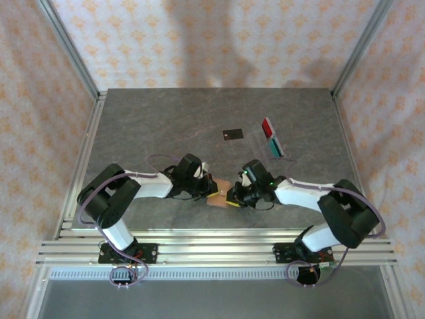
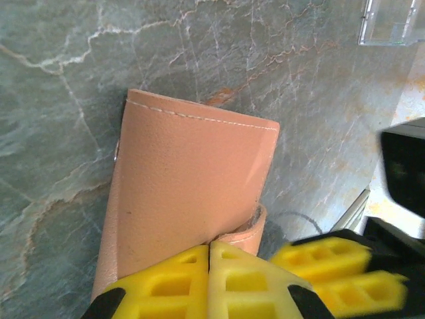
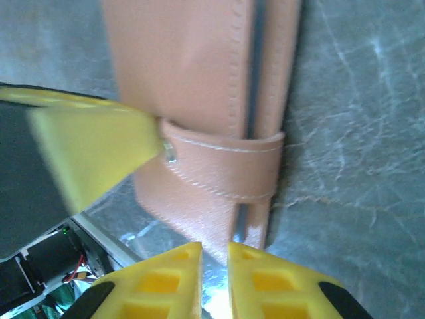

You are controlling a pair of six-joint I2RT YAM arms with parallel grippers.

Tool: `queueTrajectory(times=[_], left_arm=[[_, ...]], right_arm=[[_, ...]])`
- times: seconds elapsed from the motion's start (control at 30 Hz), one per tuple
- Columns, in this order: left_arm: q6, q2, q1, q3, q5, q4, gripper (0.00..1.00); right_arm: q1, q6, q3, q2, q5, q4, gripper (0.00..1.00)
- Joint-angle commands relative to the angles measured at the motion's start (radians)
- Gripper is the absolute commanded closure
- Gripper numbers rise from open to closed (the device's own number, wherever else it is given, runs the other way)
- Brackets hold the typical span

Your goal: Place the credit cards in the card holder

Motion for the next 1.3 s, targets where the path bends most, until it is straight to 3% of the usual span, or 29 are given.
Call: queueTrajectory(times=[0.0, 0.1, 0.3, 0.63, 0.97, 1.27], left_arm=[[0.027, 0.042, 0.008, -0.02, -0.013, -0.028, 1.0], [0.019, 0.057, 0.009, -0.025, -0.01, -0.007, 1.0], [0.008, 0.071, 0.008, -0.028, -0.008, 0.019, 1.0], [0.014, 0.074, 0.009, -0.028, -0.008, 0.01, 1.0], [0.013, 0.073, 0.009, -0.029, -0.01, 0.008, 1.0], [0.011, 0.074, 0.01, -0.024, -0.01, 0.009, 1.0]], right_arm=[[-0.005, -0.038, 0.075, -0.067, 0.048, -0.117, 0.82], [-0.004, -0.045, 0.117, -0.048, 0.051, -0.132, 0.85], [0.0, -0.011, 0.158, 0.068, 0.104, -0.072, 1.0], [0.029, 0.005, 0.15, 0.178, 0.125, -0.007, 1.0], [0.034, -0.018, 0.195, 0.117, 0.153, -0.085, 1.0], [0.035, -0.015, 0.183, 0.166, 0.146, -0.048, 1.0]])
